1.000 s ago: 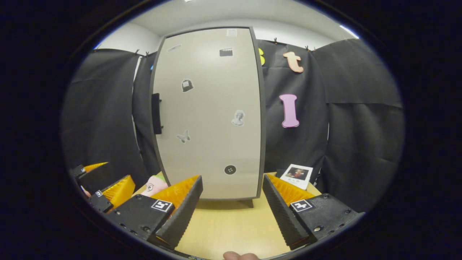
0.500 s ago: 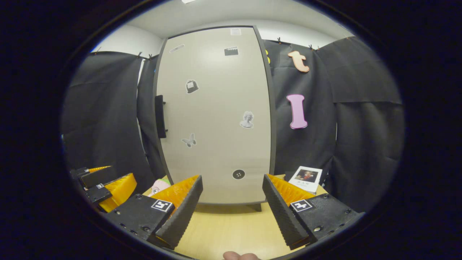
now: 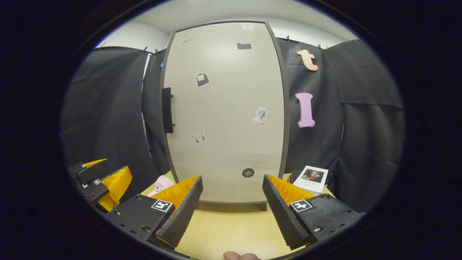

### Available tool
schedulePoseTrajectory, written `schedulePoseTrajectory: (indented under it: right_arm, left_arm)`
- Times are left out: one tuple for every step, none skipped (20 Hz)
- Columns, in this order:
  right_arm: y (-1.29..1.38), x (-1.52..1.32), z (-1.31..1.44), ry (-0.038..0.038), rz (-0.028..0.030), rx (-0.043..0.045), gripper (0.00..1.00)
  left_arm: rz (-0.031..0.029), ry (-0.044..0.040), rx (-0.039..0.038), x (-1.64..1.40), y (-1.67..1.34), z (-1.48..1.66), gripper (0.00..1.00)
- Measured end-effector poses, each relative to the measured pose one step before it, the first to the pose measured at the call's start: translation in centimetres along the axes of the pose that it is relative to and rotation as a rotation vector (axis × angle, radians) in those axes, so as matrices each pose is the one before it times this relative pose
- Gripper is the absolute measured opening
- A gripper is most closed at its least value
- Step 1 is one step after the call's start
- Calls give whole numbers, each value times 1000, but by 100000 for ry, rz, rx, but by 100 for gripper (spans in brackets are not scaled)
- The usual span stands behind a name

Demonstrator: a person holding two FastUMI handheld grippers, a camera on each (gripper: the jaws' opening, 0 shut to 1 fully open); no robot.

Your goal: Open the cabinet door with the right hand, grasp the bottle in the cabinet with the left hand and place it on the coaster, then close the cabinet door with the right hand.

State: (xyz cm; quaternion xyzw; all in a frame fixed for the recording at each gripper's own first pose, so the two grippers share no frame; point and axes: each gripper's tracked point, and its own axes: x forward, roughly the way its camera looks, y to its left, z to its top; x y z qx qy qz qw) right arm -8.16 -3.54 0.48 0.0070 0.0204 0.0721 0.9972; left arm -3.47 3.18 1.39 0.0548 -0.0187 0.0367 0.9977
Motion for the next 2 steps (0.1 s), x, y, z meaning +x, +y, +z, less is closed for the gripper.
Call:
schedulePoseTrajectory:
  right_arm:
    - [-77, 111, 16, 692, 86, -1689, 100]
    - [52, 92, 82, 35, 238, -735, 100]
  left_arm:
    - [198, 30, -342, 377, -89, 89, 96]
    - [-148, -79, -582, 327, -19, -9, 96]
